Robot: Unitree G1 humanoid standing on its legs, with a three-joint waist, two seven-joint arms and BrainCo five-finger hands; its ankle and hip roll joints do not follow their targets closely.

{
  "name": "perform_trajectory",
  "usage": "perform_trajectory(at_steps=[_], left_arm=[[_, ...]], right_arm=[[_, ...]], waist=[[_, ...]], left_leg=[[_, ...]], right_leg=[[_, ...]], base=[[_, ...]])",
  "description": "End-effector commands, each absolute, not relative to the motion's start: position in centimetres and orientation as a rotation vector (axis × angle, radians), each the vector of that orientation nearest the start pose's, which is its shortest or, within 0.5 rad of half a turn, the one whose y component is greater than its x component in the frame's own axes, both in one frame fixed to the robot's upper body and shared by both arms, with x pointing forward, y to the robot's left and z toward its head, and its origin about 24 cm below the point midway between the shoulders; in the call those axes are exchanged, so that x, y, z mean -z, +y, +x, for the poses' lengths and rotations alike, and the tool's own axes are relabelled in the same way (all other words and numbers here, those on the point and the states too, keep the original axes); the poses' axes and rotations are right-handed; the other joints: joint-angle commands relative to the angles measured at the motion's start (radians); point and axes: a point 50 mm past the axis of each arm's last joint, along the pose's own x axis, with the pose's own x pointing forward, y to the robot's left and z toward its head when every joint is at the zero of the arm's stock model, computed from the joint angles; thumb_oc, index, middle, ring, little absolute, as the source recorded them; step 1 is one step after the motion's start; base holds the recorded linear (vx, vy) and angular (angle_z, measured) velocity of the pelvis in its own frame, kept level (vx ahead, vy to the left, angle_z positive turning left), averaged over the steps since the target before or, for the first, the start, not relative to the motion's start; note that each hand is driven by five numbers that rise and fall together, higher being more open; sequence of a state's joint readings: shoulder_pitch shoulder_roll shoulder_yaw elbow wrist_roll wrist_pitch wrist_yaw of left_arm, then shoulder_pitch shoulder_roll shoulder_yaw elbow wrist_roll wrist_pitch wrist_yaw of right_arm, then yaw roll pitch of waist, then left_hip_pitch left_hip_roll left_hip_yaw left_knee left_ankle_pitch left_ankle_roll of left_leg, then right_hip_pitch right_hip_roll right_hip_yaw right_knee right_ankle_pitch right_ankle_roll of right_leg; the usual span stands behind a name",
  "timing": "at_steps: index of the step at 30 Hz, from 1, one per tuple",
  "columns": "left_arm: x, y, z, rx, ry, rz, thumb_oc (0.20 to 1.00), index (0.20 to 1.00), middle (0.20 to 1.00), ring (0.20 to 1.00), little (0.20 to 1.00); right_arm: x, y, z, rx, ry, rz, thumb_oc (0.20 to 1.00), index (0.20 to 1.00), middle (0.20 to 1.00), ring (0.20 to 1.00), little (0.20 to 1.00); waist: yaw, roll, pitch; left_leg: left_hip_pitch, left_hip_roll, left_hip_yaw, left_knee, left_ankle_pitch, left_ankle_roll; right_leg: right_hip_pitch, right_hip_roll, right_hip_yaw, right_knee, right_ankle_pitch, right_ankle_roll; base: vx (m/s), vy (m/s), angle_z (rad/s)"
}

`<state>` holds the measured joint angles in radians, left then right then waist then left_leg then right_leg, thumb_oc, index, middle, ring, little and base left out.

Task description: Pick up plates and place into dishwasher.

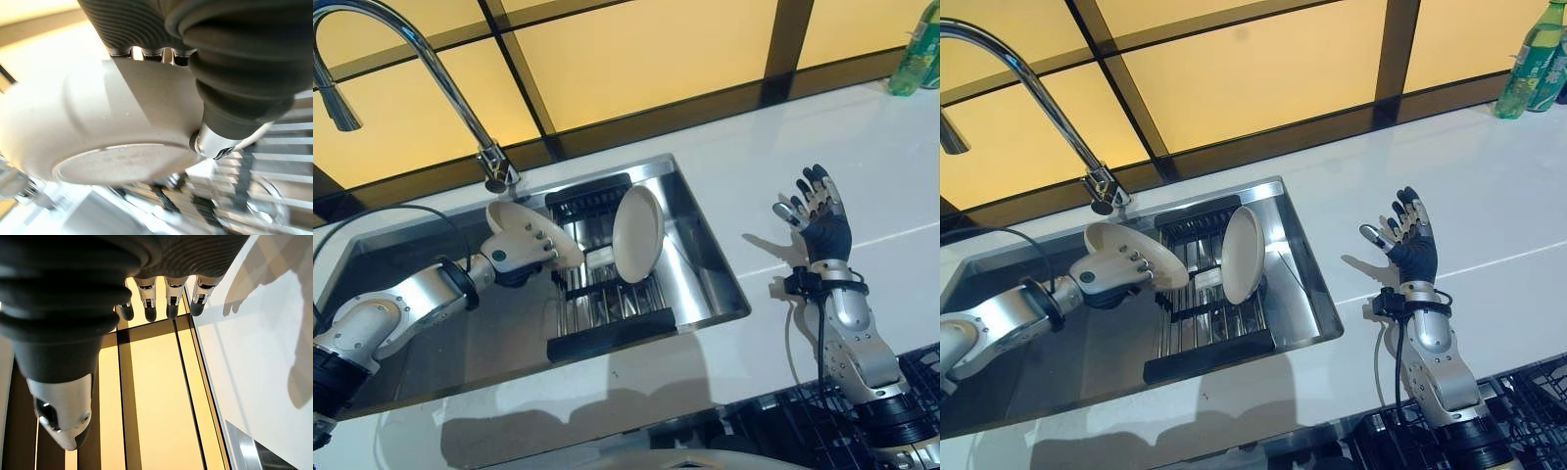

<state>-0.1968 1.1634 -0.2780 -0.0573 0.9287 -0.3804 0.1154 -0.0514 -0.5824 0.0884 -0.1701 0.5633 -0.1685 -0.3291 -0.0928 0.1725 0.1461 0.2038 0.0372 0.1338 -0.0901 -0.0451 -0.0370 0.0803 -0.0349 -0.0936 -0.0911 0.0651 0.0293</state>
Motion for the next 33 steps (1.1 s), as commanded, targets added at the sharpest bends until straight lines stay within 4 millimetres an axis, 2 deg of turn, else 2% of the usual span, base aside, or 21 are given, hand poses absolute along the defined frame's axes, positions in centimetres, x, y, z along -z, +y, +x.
perform_trajectory(at_steps=[1,6,10,15,16,21,27,33], left_arm=[[-20.2,25.4,25.8,0.197,-0.74,1.995,0.2,0.2,0.2,0.2,0.2],[-21.1,24.9,24.4,0.041,-0.957,1.817,0.2,0.2,0.2,0.2,0.2],[-21.4,23.6,23.6,0.034,-1.058,1.682,0.2,0.2,0.2,0.2,0.2],[-21.9,21.1,22.8,0.183,-1.03,1.322,0.2,0.2,0.2,0.2,0.2],[-21.9,20.2,22.6,0.258,-1.029,1.215,0.2,0.2,0.2,0.2,0.2],[-22.8,17.6,22.5,0.497,-0.974,0.929,0.2,0.2,0.2,0.2,0.2],[-23.4,15.9,22.5,0.732,-0.899,0.715,0.2,0.2,0.2,0.2,0.2],[-24.0,15.3,22.3,0.799,-0.896,0.653,0.2,0.2,0.2,0.2,0.2]], right_arm=[[-13.3,-22.3,24.9,0.12,-0.366,0.057,1.0,1.0,1.0,1.0,1.0],[-14.0,-22.4,24.8,0.129,-0.411,0.051,1.0,1.0,1.0,1.0,1.0],[-15.0,-22.0,24.7,0.112,-0.456,0.024,1.0,1.0,1.0,1.0,1.0],[-17.7,-20.5,24.4,-0.016,-0.602,-0.069,1.0,1.0,1.0,1.0,1.0],[-18.7,-19.8,24.3,-0.069,-0.658,-0.103,1.0,1.0,1.0,1.0,1.0],[-21.5,-17.5,24.1,-0.245,-0.791,-0.208,1.0,1.0,1.0,1.0,1.0],[-23.0,-15.8,23.7,-0.456,-0.839,-0.373,1.0,1.0,1.0,1.0,1.0],[-24.0,-14.7,23.6,-0.631,-0.829,-0.484,1.0,1.0,1.0,1.0,1.0]], waist=[[0.04,-0.07,-0.093],[0.064,-0.094,-0.107],[0.073,-0.11,-0.119],[0.091,-0.126,-0.129],[0.096,-0.13,-0.132],[0.105,-0.14,-0.144],[0.108,-0.151,-0.162],[0.112,-0.161,-0.174]], left_leg=[[-0.062,-0.048,-0.01,0.003,-0.053,0.029],[-0.067,-0.042,-0.026,0.003,-0.055,0.025],[-0.068,-0.037,-0.036,0.003,-0.059,0.023],[-0.068,-0.035,-0.048,0.003,-0.062,0.022],[-0.069,-0.034,-0.051,0.003,-0.061,0.021],[-0.07,-0.035,-0.06,0.003,-0.062,0.018],[-0.072,-0.035,-0.06,0.003,-0.059,0.017],[-0.074,-0.036,-0.061,0.003,-0.055,0.017]], right_leg=[[-0.001,-0.129,0.01,0.007,-0.048,0.151],[0.003,-0.123,-0.001,0.004,-0.055,0.145],[0.005,-0.117,-0.003,0.004,-0.061,0.14],[0.01,-0.109,-0.005,0.004,-0.069,0.136],[0.011,-0.106,-0.005,0.004,-0.07,0.135],[0.014,-0.097,-0.001,0.004,-0.077,0.131],[0.017,-0.091,-0.003,0.004,-0.08,0.127],[0.018,-0.084,-0.002,0.004,-0.081,0.12]], base=[[-0.03,-0.001,0.04],[-0.01,-0.006,0.01],[-0.03,-0.014,0.07],[-0.04,-0.012,0.04],[-0.05,-0.006,-0.01],[-0.06,-0.002,0.01],[-0.05,-0.006,0.0],[-0.05,-0.01,-0.01]])
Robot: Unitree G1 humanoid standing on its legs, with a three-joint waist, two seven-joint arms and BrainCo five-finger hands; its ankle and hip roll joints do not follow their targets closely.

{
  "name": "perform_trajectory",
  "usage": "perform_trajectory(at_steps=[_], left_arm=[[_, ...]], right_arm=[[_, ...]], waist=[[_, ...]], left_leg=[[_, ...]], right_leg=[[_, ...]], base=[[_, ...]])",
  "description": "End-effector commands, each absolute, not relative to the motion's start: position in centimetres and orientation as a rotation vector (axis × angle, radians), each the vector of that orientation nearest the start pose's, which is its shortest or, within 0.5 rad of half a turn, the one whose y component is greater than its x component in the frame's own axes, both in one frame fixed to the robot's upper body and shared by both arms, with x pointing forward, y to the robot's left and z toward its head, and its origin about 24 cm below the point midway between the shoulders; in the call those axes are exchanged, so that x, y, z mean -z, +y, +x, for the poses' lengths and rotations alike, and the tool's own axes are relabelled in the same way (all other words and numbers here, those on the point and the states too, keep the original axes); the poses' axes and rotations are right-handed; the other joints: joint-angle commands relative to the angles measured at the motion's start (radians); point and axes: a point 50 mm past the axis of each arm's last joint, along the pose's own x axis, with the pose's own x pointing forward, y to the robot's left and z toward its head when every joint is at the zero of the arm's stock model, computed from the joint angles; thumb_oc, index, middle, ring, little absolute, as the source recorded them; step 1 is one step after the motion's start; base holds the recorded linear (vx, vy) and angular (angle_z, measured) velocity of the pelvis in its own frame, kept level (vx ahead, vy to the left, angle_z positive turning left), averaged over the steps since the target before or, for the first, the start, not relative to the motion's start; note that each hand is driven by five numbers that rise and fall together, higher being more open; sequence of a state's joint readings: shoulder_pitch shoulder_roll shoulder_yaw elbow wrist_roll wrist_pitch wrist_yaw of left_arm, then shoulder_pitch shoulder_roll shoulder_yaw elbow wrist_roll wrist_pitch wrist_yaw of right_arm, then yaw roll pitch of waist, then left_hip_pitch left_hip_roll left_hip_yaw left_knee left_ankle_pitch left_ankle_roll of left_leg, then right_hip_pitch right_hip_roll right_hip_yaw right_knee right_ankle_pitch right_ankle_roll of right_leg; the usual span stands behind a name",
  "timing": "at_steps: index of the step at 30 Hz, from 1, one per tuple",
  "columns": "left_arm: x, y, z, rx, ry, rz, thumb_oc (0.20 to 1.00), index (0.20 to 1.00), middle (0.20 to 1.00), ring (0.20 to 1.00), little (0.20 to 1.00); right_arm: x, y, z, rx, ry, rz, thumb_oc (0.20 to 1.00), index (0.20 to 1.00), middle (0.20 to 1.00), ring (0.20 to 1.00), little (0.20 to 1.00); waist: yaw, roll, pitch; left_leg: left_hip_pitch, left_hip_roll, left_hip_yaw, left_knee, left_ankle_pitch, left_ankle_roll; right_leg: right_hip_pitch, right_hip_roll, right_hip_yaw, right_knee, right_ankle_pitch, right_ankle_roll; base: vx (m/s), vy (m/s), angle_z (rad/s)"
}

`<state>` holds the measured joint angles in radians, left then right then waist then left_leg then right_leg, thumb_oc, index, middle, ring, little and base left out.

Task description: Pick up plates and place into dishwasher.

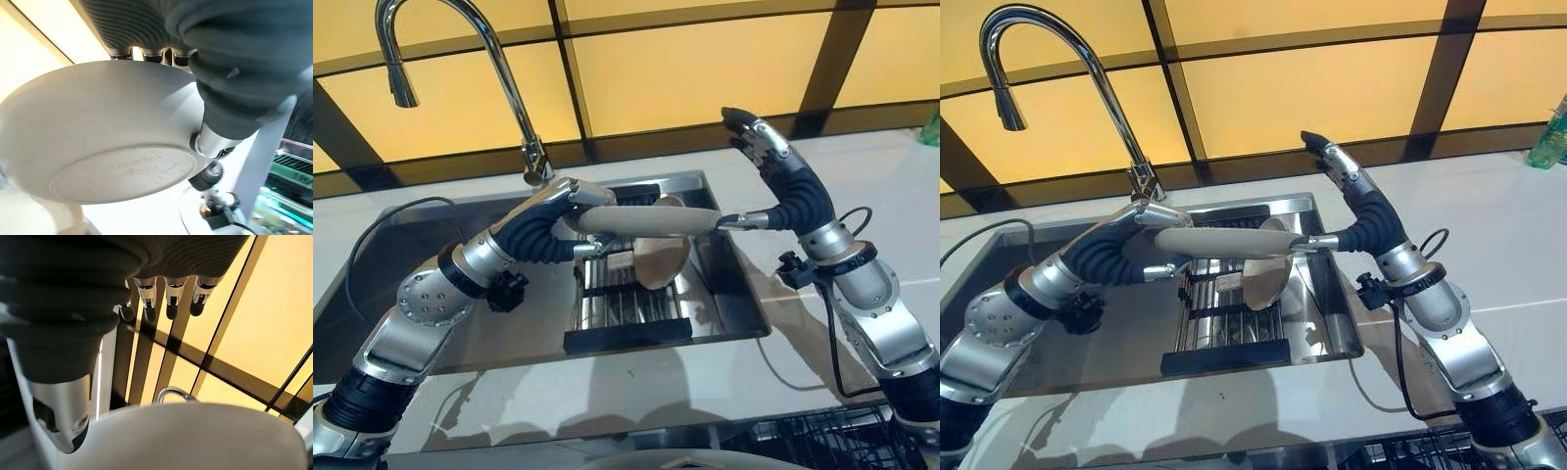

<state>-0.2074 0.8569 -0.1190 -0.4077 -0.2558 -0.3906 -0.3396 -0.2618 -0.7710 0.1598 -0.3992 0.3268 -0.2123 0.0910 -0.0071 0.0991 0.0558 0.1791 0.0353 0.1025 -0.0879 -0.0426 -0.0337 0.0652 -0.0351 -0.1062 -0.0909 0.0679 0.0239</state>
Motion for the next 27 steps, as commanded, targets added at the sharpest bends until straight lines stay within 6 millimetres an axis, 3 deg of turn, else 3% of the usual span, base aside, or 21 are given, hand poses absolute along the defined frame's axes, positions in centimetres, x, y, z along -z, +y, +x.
perform_trajectory(at_steps=[1,7,12,19,27], left_arm=[[-24.1,15.4,22.4,0.797,-0.897,0.657,0.2,0.2,0.2,0.2,0.2],[-24.7,15.9,22.4,0.79,-0.888,0.673,0.2,0.2,0.2,0.2,0.2],[-24.8,16.2,22.5,0.786,-0.888,0.671,0.2,0.2,0.2,0.2,0.2],[-24.8,16.0,22.4,0.792,-0.903,0.645,0.2,0.2,0.2,0.2,0.2],[-25.0,15.2,22.0,0.868,-0.925,0.514,0.2,0.2,0.2,0.2,0.2]], right_arm=[[-24.0,-14.5,23.6,-0.66,-0.819,-0.501,1.0,1.0,1.0,1.0,1.0],[-23.8,-13.5,22.8,-0.92,-0.738,-0.683,1.0,1.0,1.0,1.0,1.0],[-24.1,-13.0,22.5,-1.031,-0.736,-0.686,1.0,1.0,1.0,1.0,1.0],[-23.8,-12.0,22.3,-1.074,-0.755,-0.66,1.0,1.0,1.0,1.0,1.0],[-23.6,-11.5,22.8,-1.004,-0.778,-0.656,1.0,1.0,1.0,1.0,1.0]], waist=[[0.026,-0.089,-0.085],[0.03,-0.098,-0.098],[0.036,-0.104,-0.099],[0.041,-0.102,-0.102],[0.044,-0.099,-0.105]], left_leg=[[-0.05,-0.035,-0.03,0.001,-0.058,0.014],[-0.055,-0.032,-0.03,0.001,-0.052,0.01],[-0.055,-0.03,-0.032,0.001,-0.049,0.009],[-0.055,-0.028,-0.035,0.001,-0.049,0.011],[-0.055,-0.027,-0.034,0.001,-0.049,0.013]], right_leg=[[0.033,-0.083,0.011,0.004,-0.084,0.124],[0.035,-0.08,0.007,0.004,-0.086,0.118],[0.04,-0.078,0.002,0.004,-0.086,0.113],[0.041,-0.074,0.007,0.004,-0.089,0.11],[0.04,-0.074,0.013,0.004,-0.09,0.109]], base=[[-0.04,-0.009,-0.01],[-0.01,-0.004,0.0],[0.0,0.0,0.0],[0.0,0.0,0.0],[0.0,0.0,0.0]])
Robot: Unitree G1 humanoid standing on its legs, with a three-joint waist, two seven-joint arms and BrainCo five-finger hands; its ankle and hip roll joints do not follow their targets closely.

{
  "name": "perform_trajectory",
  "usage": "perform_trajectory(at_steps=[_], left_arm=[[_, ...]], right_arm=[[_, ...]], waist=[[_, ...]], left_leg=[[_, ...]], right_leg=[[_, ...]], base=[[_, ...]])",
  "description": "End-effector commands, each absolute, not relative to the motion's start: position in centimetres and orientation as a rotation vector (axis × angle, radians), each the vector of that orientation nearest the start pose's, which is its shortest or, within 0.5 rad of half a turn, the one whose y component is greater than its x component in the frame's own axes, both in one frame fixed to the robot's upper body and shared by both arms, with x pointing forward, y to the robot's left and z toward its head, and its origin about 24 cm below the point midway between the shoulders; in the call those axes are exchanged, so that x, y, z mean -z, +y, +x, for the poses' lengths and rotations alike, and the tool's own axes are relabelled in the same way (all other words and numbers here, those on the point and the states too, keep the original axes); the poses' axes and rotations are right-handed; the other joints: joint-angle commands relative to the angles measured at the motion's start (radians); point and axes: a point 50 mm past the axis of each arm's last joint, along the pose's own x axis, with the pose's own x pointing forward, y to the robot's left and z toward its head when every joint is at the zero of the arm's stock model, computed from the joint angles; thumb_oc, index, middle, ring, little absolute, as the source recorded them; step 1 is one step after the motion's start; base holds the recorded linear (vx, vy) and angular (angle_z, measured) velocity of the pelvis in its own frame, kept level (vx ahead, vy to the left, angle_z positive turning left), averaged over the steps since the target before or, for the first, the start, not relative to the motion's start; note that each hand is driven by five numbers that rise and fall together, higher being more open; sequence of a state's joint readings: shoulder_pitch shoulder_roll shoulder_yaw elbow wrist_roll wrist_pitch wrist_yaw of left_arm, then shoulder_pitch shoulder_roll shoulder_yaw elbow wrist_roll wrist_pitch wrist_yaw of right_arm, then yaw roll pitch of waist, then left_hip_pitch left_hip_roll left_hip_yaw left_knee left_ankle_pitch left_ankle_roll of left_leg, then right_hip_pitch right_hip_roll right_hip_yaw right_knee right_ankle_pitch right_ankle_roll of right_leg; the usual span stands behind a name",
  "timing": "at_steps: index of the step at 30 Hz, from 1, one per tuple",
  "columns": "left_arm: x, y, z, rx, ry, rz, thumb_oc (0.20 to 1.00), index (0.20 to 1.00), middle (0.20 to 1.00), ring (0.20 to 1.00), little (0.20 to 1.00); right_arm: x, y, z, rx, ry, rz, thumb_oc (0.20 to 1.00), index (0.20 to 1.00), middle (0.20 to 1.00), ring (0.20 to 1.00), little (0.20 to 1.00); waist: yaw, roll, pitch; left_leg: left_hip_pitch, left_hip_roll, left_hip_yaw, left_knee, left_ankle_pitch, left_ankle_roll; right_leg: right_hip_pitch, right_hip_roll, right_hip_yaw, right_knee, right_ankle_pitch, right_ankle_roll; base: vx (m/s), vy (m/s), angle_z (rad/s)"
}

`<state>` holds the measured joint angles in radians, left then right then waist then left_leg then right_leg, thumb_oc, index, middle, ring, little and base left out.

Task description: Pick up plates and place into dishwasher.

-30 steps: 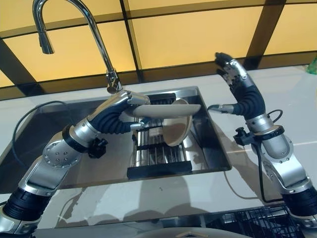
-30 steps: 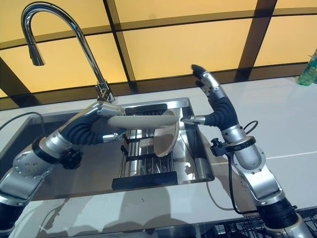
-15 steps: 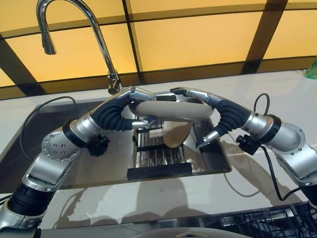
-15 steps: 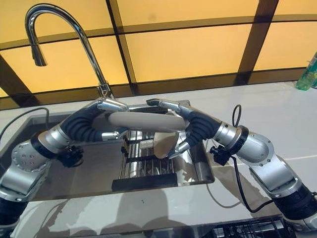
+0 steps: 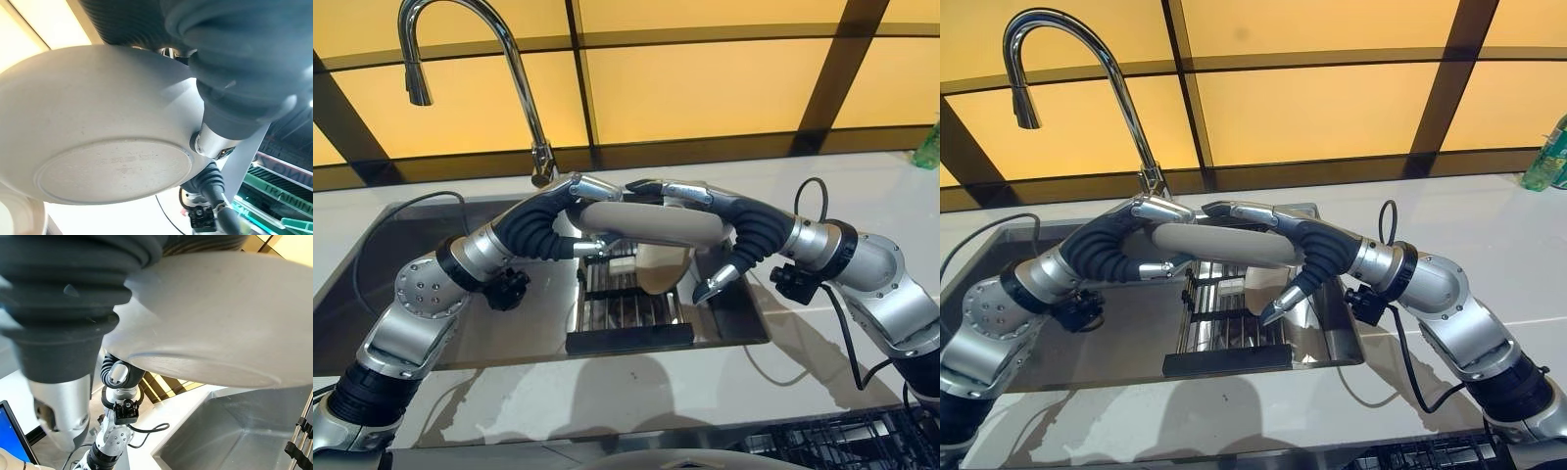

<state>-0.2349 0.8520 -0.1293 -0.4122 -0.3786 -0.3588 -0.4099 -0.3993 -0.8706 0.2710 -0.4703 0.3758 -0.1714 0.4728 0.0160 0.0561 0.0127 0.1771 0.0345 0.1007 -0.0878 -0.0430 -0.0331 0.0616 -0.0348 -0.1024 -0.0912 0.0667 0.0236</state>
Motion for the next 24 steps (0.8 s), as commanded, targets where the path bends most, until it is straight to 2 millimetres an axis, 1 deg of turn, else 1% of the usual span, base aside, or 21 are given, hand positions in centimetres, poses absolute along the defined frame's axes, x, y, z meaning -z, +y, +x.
perform_trajectory(at_steps=[1,3,8,13,19,20,21,22,23,24], left_arm=[[-25.1,15.1,21.9,0.869,-0.935,0.511,0.2,0.2,0.2,0.2,0.2],[-25.1,15.0,21.9,0.871,-0.935,0.505,0.2,0.2,0.2,0.2,0.2],[-25.1,15.0,21.7,0.866,-0.95,0.505,0.2,0.2,0.2,0.2,0.2],[-25.2,15.3,21.4,0.854,-0.967,0.501,0.2,0.2,0.2,0.2,0.2],[-25.6,15.5,21.1,0.838,-0.991,0.502,0.2,0.2,0.2,0.2,0.2],[-25.5,15.5,21.1,0.837,-0.993,0.503,0.2,0.2,0.2,0.2,0.2],[-25.5,15.5,21.1,0.835,-0.995,0.502,0.2,0.2,0.2,0.2,0.2],[-25.5,15.5,21.1,0.833,-0.999,0.503,0.2,0.2,0.2,0.2,0.2],[-25.5,15.5,21.0,0.83,-1.002,0.504,0.2,0.2,0.2,0.2,0.2],[-25.6,15.6,21.0,0.827,-1.003,0.502,0.2,0.2,0.2,0.2,0.2]], right_arm=[[-23.6,-11.5,22.9,-0.99,-0.778,-0.642,1.0,1.0,1.0,1.0,1.0],[-23.6,-11.5,23.0,-0.971,-0.772,-0.626,1.0,1.0,1.0,1.0,1.0],[-22.7,-11.9,23.6,-0.896,-0.714,-0.646,1.0,1.0,1.0,1.0,1.0],[-21.7,-13.2,24.6,-0.763,-0.633,-0.732,1.0,1.0,1.0,1.0,1.0],[-21.3,-13.8,25.0,-0.725,-0.57,-0.784,1.0,1.0,1.0,1.0,1.0],[-21.1,-13.9,25.0,-0.726,-0.556,-0.789,0.853,0.853,0.853,0.853,0.853],[-21.0,-13.9,25.1,-0.726,-0.548,-0.793,0.58,0.58,0.58,0.58,0.58],[-20.9,-13.9,25.1,-0.727,-0.538,-0.798,0.253,0.253,0.253,0.253,0.253],[-20.8,-13.9,25.1,-0.73,-0.533,-0.8,0.2,0.2,0.2,0.2,0.2],[-20.8,-13.9,25.1,-0.737,-0.53,-0.797,0.2,0.2,0.2,0.2,0.2]], waist=[[0.021,-0.055,-0.063],[0.021,-0.055,-0.063],[0.019,-0.055,-0.063],[0.015,-0.055,-0.063],[0.014,-0.058,-0.062],[0.014,-0.059,-0.061],[0.014,-0.059,-0.06],[0.013,-0.059,-0.06],[0.013,-0.059,-0.06],[0.013,-0.059,-0.06]], left_leg=[[-0.054,-0.027,-0.033,0.001,-0.049,0.013],[-0.055,-0.028,-0.032,0.001,-0.049,0.013],[-0.054,-0.03,-0.033,0.001,-0.051,0.016],[-0.055,-0.033,-0.033,0.001,-0.051,0.018],[-0.057,-0.036,-0.033,0.001,-0.051,0.018],[-0.056,-0.036,-0.033,0.001,-0.051,0.018],[-0.056,-0.036,-0.032,0.001,-0.051,0.018],[-0.055,-0.036,-0.032,0.001,-0.051,0.017],[-0.055,-0.036,-0.031,0.001,-0.051,0.017],[-0.055,-0.035,-0.032,0.001,-0.052,0.017]], right_leg=[[0.044,-0.074,0.01,0.004,-0.09,0.109],[0.044,-0.076,0.011,0.004,-0.09,0.11],[0.044,-0.079,0.013,0.004,-0.09,0.111],[0.041,-0.081,0.017,0.004,-0.088,0.112],[0.039,-0.084,0.017,0.004,-0.085,0.114],[0.04,-0.084,0.017,0.004,-0.085,0.115],[0.04,-0.085,0.017,0.004,-0.085,0.115],[0.04,-0.085,0.018,0.004,-0.084,0.115],[0.039,-0.085,0.018,0.004,-0.084,0.115],[0.039,-0.086,0.017,0.004,-0.084,0.115]], base=[[0.0,0.0,0.0],[0.0,0.0,0.0],[0.0,0.006,0.0],[0.0,0.014,0.0],[0.0,0.0,0.0],[0.0,0.0,0.0],[0.0,0.0,0.0],[0.0,0.0,0.0],[0.0,0.0,0.0],[0.0,0.0,0.0]])
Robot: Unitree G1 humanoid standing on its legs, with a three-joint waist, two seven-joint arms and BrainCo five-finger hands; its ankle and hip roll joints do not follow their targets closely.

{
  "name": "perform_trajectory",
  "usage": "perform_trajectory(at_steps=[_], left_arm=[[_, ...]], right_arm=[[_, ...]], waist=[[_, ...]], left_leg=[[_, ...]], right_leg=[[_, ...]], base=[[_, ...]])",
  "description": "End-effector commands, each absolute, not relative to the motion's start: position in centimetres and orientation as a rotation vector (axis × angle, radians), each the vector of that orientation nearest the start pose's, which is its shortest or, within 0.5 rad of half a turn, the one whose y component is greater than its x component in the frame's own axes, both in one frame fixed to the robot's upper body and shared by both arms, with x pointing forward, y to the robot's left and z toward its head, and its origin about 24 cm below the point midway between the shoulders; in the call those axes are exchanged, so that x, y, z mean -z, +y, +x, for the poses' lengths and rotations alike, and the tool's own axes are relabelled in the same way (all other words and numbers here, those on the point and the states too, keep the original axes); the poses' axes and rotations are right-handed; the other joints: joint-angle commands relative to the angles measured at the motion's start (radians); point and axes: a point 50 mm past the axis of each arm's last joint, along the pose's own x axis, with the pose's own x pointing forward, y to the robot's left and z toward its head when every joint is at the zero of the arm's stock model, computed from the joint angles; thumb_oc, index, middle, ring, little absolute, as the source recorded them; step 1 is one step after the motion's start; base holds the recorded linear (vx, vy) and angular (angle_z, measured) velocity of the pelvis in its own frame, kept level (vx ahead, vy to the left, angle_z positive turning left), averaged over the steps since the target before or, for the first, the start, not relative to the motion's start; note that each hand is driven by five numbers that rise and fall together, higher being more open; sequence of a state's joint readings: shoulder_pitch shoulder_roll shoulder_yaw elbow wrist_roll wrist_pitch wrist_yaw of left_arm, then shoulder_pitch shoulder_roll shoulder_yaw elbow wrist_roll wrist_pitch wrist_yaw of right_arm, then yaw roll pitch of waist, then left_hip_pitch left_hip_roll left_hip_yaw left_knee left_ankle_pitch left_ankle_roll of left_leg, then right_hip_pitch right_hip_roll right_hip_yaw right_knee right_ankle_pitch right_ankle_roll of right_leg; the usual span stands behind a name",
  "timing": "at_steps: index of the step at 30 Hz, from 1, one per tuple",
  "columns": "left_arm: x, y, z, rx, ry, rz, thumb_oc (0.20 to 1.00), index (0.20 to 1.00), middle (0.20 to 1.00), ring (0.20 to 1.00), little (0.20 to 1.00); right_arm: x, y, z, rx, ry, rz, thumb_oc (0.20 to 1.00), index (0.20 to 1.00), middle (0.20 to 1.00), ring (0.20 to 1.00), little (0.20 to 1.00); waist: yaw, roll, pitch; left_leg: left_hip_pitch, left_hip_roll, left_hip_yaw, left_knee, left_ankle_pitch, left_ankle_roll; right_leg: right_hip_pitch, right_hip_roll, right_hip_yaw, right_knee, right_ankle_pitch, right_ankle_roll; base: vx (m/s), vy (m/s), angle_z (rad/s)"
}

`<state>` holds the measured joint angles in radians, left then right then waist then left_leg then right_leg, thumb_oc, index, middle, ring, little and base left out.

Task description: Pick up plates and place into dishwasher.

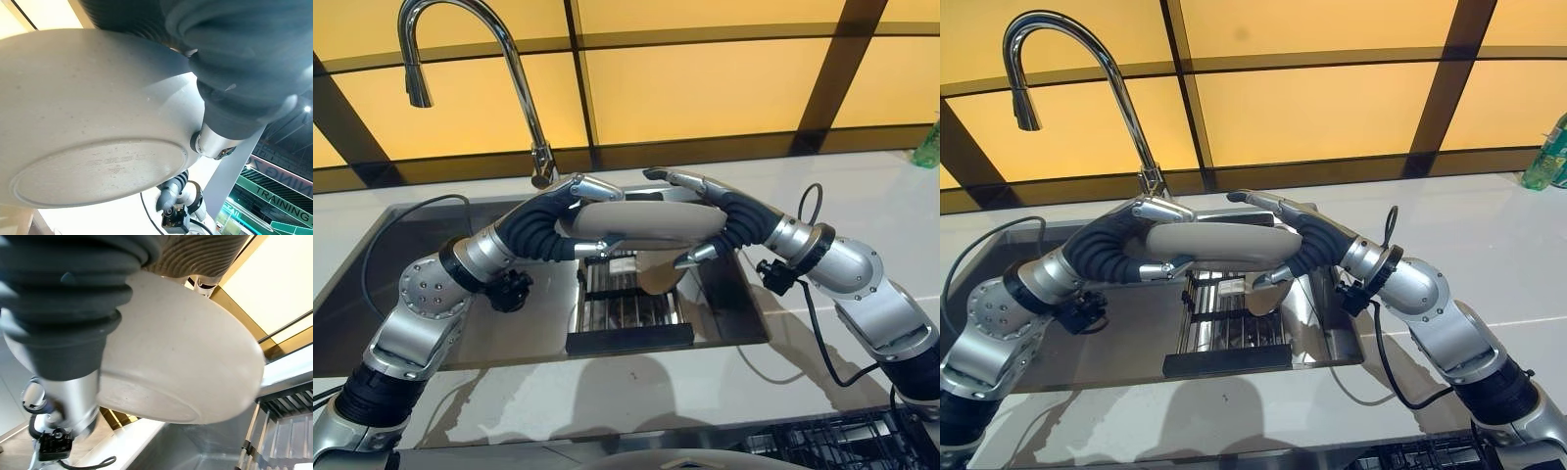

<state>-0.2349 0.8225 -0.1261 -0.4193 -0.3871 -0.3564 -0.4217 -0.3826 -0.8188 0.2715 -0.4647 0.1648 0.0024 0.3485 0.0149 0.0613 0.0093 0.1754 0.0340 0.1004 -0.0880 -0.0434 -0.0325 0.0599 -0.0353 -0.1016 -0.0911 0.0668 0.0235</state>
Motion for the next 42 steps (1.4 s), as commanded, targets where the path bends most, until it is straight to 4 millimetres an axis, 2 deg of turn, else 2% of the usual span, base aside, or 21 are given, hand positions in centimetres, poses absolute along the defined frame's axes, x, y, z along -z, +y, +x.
perform_trajectory(at_steps=[1,13,23,24,25,35,42], left_arm=[[-25.6,15.6,21.0,0.826,-1.005,0.501,0.2,0.2,0.2,0.2,0.2],[-25.4,15.4,21.2,0.812,-1.005,0.491,0.2,0.2,0.2,0.2,0.2],[-24.5,16.1,22.5,0.685,-0.937,0.423,0.2,0.2,0.2,0.2,0.2],[-24.4,16.3,22.7,0.66,-0.93,0.402,0.667,0.667,0.667,0.667,0.667],[-24.3,16.5,22.8,0.638,-0.929,0.387,1.0,1.0,1.0,1.0,1.0],[-25.0,20.8,22.7,0.266,-0.994,0.184,1.0,1.0,1.0,1.0,1.0],[-25.0,22.0,22.2,0.188,-0.998,0.172,1.0,1.0,1.0,1.0,1.0]], right_arm=[[-20.9,-13.9,25.1,-0.743,-0.53,-0.794,0.2,0.2,0.2,0.2,0.2],[-20.8,-13.5,25.1,-0.741,-0.549,-0.683,0.2,0.2,0.2,0.2,0.2],[-21.4,-14.3,25.3,-0.568,-0.667,-0.499,0.2,0.2,0.2,0.2,0.2],[-21.5,-14.5,25.4,-0.539,-0.68,-0.484,0.2,0.2,0.2,0.2,0.2],[-21.5,-14.7,25.4,-0.51,-0.693,-0.477,0.2,0.2,0.2,0.2,0.2],[-22.8,-18.2,24.7,-0.255,-0.767,-0.543,0.2,0.2,0.2,0.2,0.2],[-23.0,-20.9,23.8,-0.138,-0.746,-0.62,0.2,0.2,0.2,0.2,0.2]], waist=[[0.014,-0.065,-0.056],[0.014,-0.068,-0.056],[0.008,-0.062,-0.055],[0.007,-0.062,-0.055],[0.006,-0.062,-0.055],[-0.016,-0.065,-0.048],[-0.042,-0.066,-0.046]], left_leg=[[-0.053,-0.035,-0.031,0.001,-0.051,0.017],[-0.05,-0.035,-0.029,0.001,-0.054,0.019],[-0.045,-0.029,-0.018,0.001,-0.058,0.021],[-0.044,-0.027,-0.016,0.001,-0.058,0.022],[-0.044,-0.027,-0.016,0.001,-0.057,0.022],[-0.03,-0.02,-0.006,0.001,-0.056,0.022],[-0.023,-0.02,0.0,0.002,-0.058,0.022]], right_leg=[[0.041,-0.085,0.016,0.004,-0.084,0.115],[0.042,-0.083,0.019,0.004,-0.084,0.114],[0.049,-0.078,0.014,0.004,-0.09,0.11],[0.05,-0.076,0.014,0.004,-0.091,0.109],[0.051,-0.074,0.015,0.004,-0.091,0.107],[0.061,-0.061,0.02,0.017,-0.105,0.091],[0.054,-0.055,0.03,0.053,-0.126,0.085]], base=[[0.0,0.0,0.0],[0.0,0.0,0.0],[-0.01,-0.002,0.0],[0.0,0.0,0.0],[0.0,0.0,0.0],[0.0,0.0,-0.01],[0.0,0.033,-0.02]])
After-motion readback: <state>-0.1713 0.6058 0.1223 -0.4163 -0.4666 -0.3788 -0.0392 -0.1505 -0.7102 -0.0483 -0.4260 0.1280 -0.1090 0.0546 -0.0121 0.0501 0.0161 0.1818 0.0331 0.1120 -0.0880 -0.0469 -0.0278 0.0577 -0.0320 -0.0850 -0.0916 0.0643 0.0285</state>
